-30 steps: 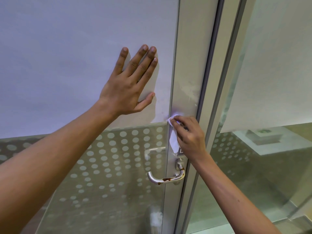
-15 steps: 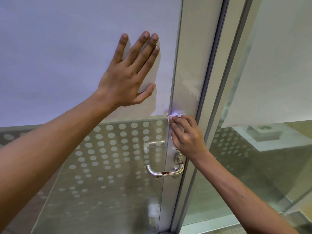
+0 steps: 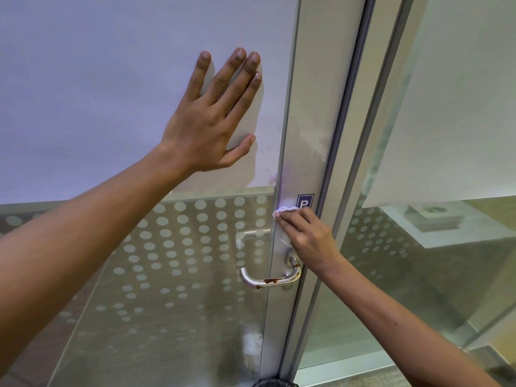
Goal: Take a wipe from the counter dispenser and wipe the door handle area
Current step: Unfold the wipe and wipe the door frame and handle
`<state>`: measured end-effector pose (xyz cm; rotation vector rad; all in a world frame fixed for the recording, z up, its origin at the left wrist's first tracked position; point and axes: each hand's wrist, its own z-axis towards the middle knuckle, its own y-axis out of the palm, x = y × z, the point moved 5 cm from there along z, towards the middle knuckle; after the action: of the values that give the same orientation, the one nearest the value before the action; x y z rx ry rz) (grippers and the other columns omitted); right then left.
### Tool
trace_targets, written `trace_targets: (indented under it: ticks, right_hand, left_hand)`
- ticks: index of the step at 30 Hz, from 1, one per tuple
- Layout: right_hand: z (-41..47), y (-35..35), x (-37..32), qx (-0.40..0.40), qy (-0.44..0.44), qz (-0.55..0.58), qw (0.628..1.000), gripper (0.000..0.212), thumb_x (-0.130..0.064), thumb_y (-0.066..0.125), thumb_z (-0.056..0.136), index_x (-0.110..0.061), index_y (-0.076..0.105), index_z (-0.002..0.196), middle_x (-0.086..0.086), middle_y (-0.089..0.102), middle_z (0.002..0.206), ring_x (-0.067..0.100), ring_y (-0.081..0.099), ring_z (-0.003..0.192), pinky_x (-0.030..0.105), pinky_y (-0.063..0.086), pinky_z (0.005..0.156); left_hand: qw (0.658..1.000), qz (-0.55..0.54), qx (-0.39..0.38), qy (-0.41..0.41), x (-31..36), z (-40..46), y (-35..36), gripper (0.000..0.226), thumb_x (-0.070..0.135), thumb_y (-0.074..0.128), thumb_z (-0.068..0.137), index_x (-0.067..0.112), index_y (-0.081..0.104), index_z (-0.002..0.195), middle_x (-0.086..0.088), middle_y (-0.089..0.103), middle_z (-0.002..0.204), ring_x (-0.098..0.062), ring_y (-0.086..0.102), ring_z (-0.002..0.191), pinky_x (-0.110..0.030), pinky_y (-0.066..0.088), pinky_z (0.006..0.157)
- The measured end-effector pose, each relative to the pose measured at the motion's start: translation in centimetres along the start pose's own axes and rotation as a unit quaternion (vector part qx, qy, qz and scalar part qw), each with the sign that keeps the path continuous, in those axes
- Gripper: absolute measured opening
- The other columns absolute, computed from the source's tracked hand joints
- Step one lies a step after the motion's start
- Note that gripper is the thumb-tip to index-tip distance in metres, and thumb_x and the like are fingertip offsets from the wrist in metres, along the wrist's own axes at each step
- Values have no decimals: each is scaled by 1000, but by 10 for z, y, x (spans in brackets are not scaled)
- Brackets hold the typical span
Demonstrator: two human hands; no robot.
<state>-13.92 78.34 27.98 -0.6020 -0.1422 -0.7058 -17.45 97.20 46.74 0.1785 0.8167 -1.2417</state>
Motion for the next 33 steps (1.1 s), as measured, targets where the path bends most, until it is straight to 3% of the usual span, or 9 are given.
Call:
trace_targets:
  ticks: [4,7,8,11,13,15,22,29,33]
  right_hand:
    - [-38,23,-13,-126,-12,19,992,36,-10,40,105,-4,75,96,0,68,89,19,53,82,29,56,52]
    - [-57,34,-12,-224,-10,48,973,7,-6,69,81,-10,73,85,-2,63,86,17,44,84,32,53,45]
    - [-53,31,-7,-224,11,92,970,15,0,75,72,-10,74,84,-2,65,88,18,47,83,35,54,49]
    - [-11,-7,15,-98,115,207,967,25,11,74,71,-8,79,85,1,72,94,22,62,81,30,51,71]
    - [19,-39,32,23,191,231,954,18,5,67,81,-7,80,86,4,74,98,23,66,84,29,52,76]
    - [38,-54,41,93,206,225,948,23,-3,57,87,-4,79,88,9,72,101,27,68,87,32,54,76]
    - [52,-23,18,86,72,52,992,19,12,65,85,5,75,100,15,72,103,34,63,84,35,52,73]
    - [47,-17,13,92,31,-3,995,15,2,62,93,1,77,95,8,75,96,27,62,72,30,52,66]
    - [24,-6,4,49,-6,4,999,25,1,52,99,3,76,96,10,75,96,26,60,73,32,54,68]
  left_hand:
    - [1000,-1,-3,-1,0,0,0,83,54,30,102,0,11,163,-22,13,169,-40,13,156,-63,8,121]
    - [1000,0,-1,-2,0,-1,0,84,54,32,102,0,12,163,-22,14,168,-40,14,156,-63,7,122]
    - [1000,1,0,-1,0,0,0,83,54,32,102,0,13,162,-22,14,168,-40,14,156,-63,7,122]
    - [1000,4,0,2,0,-1,1,83,53,33,101,-1,16,162,-22,15,168,-40,15,156,-63,8,122]
    - [1000,5,1,0,0,0,0,83,53,33,101,-1,17,162,-23,16,168,-40,16,155,-63,9,122]
    - [1000,6,2,1,0,0,-1,82,53,34,101,-1,18,162,-23,17,168,-40,17,155,-63,9,122]
    - [1000,7,9,0,1,-1,0,82,52,36,101,-2,21,161,-23,20,167,-41,19,155,-65,14,121]
    - [1000,3,5,-4,0,0,0,82,52,35,101,-2,19,161,-24,19,167,-41,19,154,-65,13,120]
    - [1000,6,10,-4,0,-1,1,81,51,34,102,-2,20,161,-24,20,167,-42,19,154,-66,12,120]
